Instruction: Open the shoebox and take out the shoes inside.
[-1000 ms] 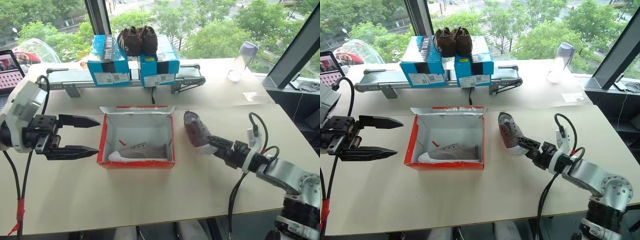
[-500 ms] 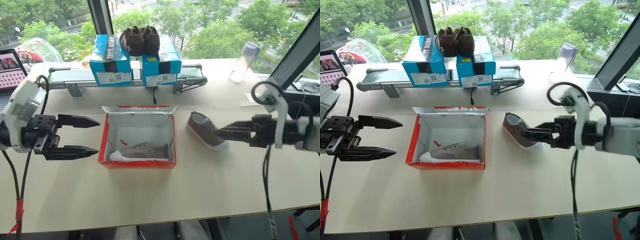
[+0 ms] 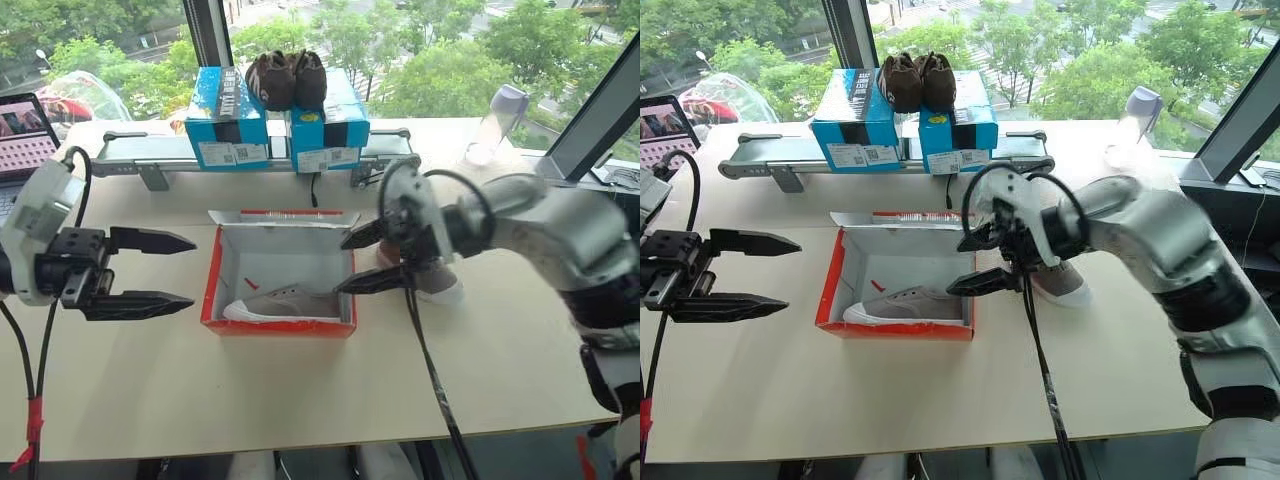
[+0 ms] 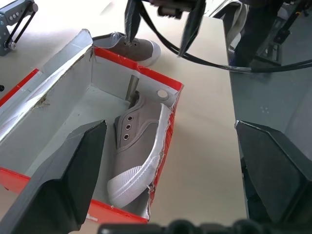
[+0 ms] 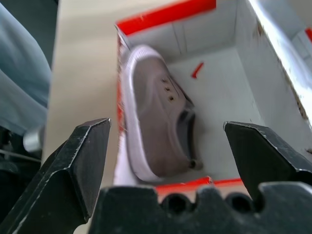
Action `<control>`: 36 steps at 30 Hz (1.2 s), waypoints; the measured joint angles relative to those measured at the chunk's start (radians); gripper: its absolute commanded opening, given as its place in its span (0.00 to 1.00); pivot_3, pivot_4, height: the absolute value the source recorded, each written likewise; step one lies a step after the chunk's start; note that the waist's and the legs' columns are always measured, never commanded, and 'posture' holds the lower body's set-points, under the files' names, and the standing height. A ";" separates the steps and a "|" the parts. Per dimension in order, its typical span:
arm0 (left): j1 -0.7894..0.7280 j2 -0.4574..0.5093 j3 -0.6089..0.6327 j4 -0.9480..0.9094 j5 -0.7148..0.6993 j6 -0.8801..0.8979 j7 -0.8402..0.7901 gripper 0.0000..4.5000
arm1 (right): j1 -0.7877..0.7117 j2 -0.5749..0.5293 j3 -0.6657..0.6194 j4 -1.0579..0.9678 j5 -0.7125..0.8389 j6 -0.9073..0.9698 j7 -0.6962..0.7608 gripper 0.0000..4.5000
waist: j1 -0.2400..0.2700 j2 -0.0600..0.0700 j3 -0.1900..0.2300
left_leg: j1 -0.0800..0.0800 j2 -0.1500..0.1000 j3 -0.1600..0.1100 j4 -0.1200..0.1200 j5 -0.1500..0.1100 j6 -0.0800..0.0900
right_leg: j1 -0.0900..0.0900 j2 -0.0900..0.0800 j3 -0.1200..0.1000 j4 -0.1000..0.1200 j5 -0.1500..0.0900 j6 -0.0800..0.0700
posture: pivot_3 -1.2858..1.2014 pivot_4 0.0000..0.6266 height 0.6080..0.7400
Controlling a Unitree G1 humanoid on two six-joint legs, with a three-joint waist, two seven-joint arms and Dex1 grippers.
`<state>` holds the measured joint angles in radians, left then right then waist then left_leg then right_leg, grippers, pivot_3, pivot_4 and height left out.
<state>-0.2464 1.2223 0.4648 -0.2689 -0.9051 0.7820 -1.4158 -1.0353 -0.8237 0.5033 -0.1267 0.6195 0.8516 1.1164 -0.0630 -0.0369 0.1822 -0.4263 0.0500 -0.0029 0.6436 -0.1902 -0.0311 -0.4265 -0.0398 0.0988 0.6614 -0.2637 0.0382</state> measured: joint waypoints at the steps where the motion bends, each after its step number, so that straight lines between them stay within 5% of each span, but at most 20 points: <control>1: 0.010 0.000 0.006 -0.006 0.000 0.004 0.003 1.00 | -0.010 0.017 0.029 0.039 -0.050 -0.031 0.030 0.98 | -0.001 0.000 0.000 | 0.000 0.000 0.000 0.000 0.000 0.000 | -0.001 0.000 0.000 0.000 0.000 0.000 | 0.52 0.24 1.00; 8: 0.091 -0.004 0.093 -0.061 -0.005 0.035 0.015 1.00 | -0.061 0.094 0.133 0.264 -0.296 -0.238 0.212 0.98 | -0.006 0.000 0.000 | 0.001 0.000 0.000 0.000 0.000 0.000 | 0.000 0.000 0.000 0.002 0.002 -0.004 | 0.52 0.24 1.00; 16: 0.147 -0.030 0.148 -0.115 -0.026 0.055 0.038 1.00 | -0.092 0.198 0.154 0.335 -0.388 -0.272 0.355 0.98 | -0.006 0.000 0.000 | 0.003 0.000 0.000 0.000 0.000 0.000 | 0.001 0.000 -0.001 0.003 0.002 -0.004 | 0.52 0.24 1.00; 36: 0.207 -0.059 0.189 -0.162 -0.042 0.069 0.096 1.00 | -0.175 0.424 0.165 0.705 -0.568 -0.402 0.426 0.98 | -0.007 0.000 0.000 | 0.003 0.000 -0.001 0.000 0.000 -0.001 | 0.002 0.000 -0.002 0.003 0.003 -0.005 | 0.52 0.24 1.00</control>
<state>-0.0391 1.1633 0.6536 -0.4308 -0.9472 0.8507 -1.3194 -1.2104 -0.4002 0.6681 0.5783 0.0513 0.4493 1.5426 -0.0696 -0.0371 0.1821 -0.4230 0.0503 -0.0040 0.6436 -0.1901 -0.0316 -0.4247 -0.0397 0.0968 0.6648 -0.2607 0.0330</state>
